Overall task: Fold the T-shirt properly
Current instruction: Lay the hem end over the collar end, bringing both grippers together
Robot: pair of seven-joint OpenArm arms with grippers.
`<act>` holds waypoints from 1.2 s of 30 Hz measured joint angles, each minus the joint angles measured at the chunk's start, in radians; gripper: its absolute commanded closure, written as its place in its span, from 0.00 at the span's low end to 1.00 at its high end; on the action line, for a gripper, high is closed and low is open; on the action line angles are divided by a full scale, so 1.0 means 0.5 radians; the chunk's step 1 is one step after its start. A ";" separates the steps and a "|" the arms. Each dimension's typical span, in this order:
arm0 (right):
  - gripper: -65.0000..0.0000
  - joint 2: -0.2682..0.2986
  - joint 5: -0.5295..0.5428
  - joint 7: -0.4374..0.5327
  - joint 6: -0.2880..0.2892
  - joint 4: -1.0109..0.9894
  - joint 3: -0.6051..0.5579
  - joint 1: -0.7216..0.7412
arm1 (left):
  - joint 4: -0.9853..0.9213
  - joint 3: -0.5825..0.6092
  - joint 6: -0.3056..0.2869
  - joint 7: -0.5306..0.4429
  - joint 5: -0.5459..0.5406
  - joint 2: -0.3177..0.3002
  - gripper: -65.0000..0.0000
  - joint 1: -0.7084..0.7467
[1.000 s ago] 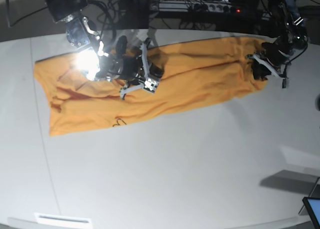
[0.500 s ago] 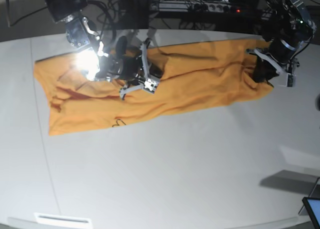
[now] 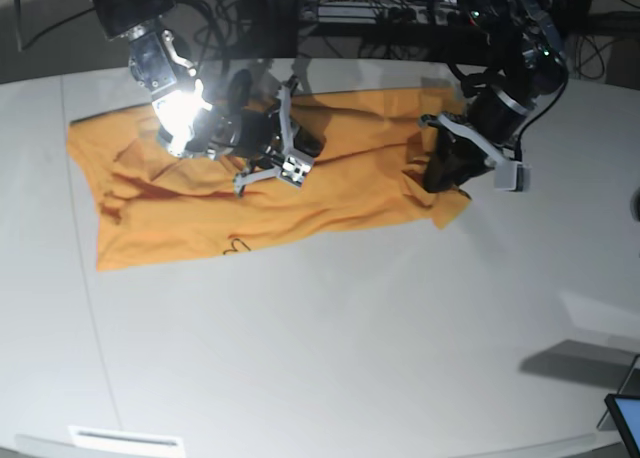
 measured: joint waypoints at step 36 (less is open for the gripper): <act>0.96 0.120 0.032 -0.008 0.003 0.034 -0.001 0.029 | -0.316 0.488 0.006 -0.009 -0.100 0.159 0.71 -0.085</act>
